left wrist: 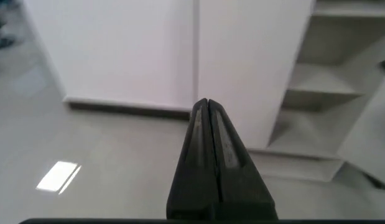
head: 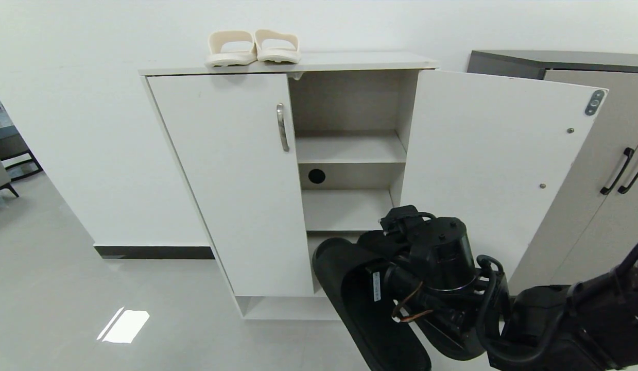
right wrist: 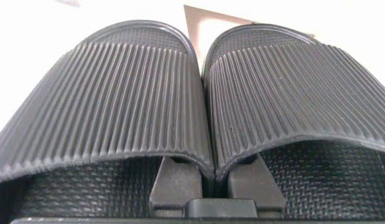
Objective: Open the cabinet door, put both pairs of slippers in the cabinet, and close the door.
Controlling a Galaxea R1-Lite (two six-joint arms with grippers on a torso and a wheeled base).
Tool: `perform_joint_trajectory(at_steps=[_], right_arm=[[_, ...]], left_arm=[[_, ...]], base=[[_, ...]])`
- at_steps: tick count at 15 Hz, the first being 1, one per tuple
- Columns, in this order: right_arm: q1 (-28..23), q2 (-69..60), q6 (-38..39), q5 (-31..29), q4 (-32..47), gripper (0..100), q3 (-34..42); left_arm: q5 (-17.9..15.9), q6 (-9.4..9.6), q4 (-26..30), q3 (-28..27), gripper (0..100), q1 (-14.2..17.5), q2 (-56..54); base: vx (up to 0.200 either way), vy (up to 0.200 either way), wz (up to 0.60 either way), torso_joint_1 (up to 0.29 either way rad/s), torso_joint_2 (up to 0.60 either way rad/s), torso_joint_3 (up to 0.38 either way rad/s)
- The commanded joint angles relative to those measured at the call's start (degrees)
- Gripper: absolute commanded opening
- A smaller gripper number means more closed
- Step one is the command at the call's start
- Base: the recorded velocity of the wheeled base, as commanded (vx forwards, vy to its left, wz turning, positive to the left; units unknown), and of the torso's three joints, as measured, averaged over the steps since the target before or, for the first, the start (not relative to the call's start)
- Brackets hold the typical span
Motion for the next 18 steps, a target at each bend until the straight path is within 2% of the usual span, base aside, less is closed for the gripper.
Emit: perform_joint_trajectory(at_steps=[1,3,4,5,6,7,10,13,18], right_arm=[[0.5,0.2,0.0,0.0,0.0,0,0.3],[0.9,0.3,0.0,0.0,-1.0,0,1.1],[1.3,0.6,-0.2,0.0,-2.3,0,1.5],[1.4,0.6,-0.3,-0.1,-2.5,0,1.5],[1.4,0.6,-0.3,-0.1,-2.5,0,1.5],[1.5,0.6,-0.3,-0.1,-2.5,0,1.5],[2.0,0.6,-0.3,-0.1,-2.6,0,1.8],[3.1,3.5,2.7,-2.4,-2.0,0,-2.1],[6.6,11.5,12.4,-7.9,11.5,0,-16.1]], left_arm=[[-9.8,-3.61,-2.3,4.8,0,0.3,-2.3],[-11.9,-6.25,-2.3,4.8,0,0.3,-2.3],[-12.0,-4.4,-2.3,4.8,0,0.3,-2.3],[-10.9,-3.87,-1.4,4.4,0,0.6,-1.1],[-7.0,-3.26,-1.1,4.4,0,0.7,-0.6],[-3.3,-0.62,0.1,4.7,0,0.5,-2.1],[-11.5,-0.97,0.1,4.8,0,0.3,-2.1],[-11.7,-1.41,0.1,4.8,0,0.3,-2.1],[-11.7,-1.5,0.1,4.8,0,0.3,-2.1]], base=[[0.0,0.0,0.0,0.0,0.0,0.0],[0.0,0.0,0.0,0.0,0.0,0.0],[0.0,0.0,0.0,0.0,0.0,0.0],[0.0,0.0,0.0,0.0,0.0,0.0],[0.0,0.0,0.0,0.0,0.0,0.0],[0.0,0.0,0.0,0.0,0.0,0.0],[0.0,0.0,0.0,0.0,0.0,0.0],[0.0,0.0,0.0,0.0,0.0,0.0],[0.0,0.0,0.0,0.0,0.0,0.0]])
